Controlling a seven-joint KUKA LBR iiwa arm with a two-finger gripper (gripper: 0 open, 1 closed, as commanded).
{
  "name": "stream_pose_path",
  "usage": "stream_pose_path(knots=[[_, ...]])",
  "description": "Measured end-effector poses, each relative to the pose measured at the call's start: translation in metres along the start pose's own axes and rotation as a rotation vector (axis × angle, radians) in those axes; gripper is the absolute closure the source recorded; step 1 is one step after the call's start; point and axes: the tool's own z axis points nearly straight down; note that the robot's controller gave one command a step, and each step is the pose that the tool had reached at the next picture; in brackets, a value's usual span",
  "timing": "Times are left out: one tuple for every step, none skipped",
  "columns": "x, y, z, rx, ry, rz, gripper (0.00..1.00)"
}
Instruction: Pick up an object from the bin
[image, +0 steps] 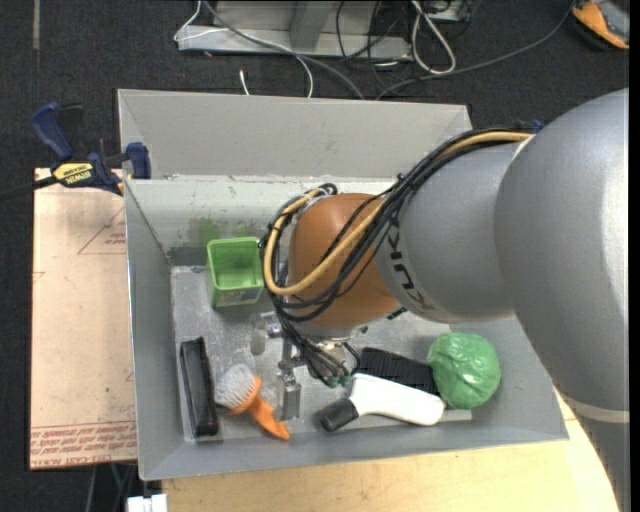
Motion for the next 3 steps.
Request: stream_pose_path(knots=[[0.014, 0.022, 0.016, -0.003, 0.006, 0.066, 0.00], [0.007, 0.036, 0.046, -0.004, -0.005, 0.132, 0.00], [0.015, 0.029, 0.044, -0.006, -0.006, -0.001, 1.00]])
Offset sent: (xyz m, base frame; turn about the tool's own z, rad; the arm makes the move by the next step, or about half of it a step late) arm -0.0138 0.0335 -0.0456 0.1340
